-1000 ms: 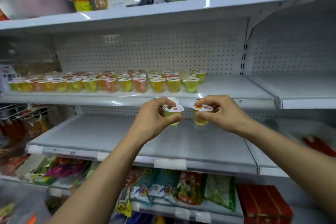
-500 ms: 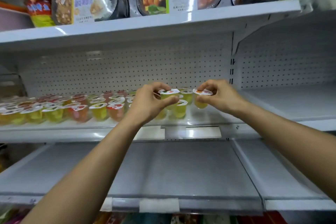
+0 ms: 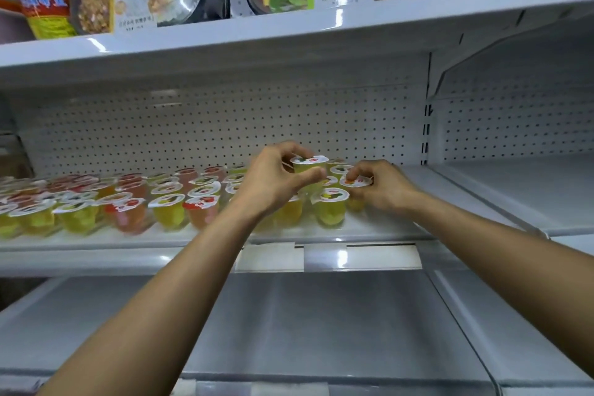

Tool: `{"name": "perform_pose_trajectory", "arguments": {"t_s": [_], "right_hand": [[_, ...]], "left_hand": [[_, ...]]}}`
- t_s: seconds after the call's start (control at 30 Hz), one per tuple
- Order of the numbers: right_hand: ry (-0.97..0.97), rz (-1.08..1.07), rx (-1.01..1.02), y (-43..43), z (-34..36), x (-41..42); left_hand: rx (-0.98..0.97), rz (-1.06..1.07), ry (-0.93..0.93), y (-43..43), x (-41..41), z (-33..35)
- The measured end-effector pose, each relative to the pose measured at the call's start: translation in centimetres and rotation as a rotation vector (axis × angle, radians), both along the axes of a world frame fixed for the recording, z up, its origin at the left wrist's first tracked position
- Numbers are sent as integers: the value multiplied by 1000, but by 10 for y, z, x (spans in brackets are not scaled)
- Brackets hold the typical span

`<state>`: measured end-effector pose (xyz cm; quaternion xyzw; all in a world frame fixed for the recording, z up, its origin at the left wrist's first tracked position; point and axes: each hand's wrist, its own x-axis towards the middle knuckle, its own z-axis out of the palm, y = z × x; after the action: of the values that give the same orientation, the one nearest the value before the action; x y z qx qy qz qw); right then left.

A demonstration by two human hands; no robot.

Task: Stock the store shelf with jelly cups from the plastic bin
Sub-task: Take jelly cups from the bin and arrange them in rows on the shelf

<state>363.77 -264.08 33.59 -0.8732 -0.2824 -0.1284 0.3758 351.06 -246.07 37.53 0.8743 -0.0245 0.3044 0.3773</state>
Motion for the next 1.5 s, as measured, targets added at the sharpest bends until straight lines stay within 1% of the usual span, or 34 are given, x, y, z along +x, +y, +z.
{"name": "perform_pose_trajectory", "arguments": {"t_s": [0.07, 0.1, 0.17, 0.2, 0.27, 0.33, 0.37, 0.47, 0.53, 0.63, 0.67, 0.7, 0.77, 0.83, 0.93, 1.07, 1.2, 1.3, 1.4, 1.5], "right_hand": [[25, 42, -25, -3, 3, -5], [21, 47, -71, -5, 5, -7], [-26, 20, -120, -11, 12, -11], [-63, 13, -84, -13, 15, -14], [-117, 51, 85, -17, 24, -24], [-81, 162, 256, -17, 33, -39], [-42, 229, 302, -16, 37, -48], [37, 339, 309, -12, 44, -65], [70, 353, 333, -11, 44, -67], [86, 298, 364, -16, 40, -66], [81, 265, 361, -19, 37, -64], [73, 228, 356, -23, 34, -62], [77, 170, 377, -28, 28, -59], [73, 140, 409, -31, 25, -59], [46, 127, 407, -33, 23, -60], [70, 170, 433, -30, 21, -62], [26, 87, 467, -30, 17, -58], [95, 92, 367, -33, 7, -53], [152, 114, 293, -33, -1, -53], [154, 90, 225, -33, -5, -53]], "left_hand": [[3, -4, -4, 0, 2, -1], [-1, -9, -11, -1, 4, -2], [-17, -17, -19, -2, 6, -2], [-27, -17, -20, -4, 7, -2], [-52, -14, -26, -8, 8, 1], [-71, -23, -57, -14, 8, 3], [-68, -26, -77, -18, 9, 4], [-52, -40, -129, -32, 8, 4], [-22, -58, -138, -37, 8, 4], [27, -87, -51, -35, 8, -1], [88, -58, -25, -33, 8, -4], [191, -2, -17, -30, 9, -8], [460, 140, -30, -26, 10, -17], [663, 244, -42, -25, 11, -24], [781, 289, -41, -25, 13, -30], [805, 321, -44, -26, 18, -33], [780, 348, -35, -22, 16, -33], [718, 342, 11, -17, 15, -28], [723, 324, 67, -16, 14, -23], [734, 301, 103, -18, 12, -20]]}}
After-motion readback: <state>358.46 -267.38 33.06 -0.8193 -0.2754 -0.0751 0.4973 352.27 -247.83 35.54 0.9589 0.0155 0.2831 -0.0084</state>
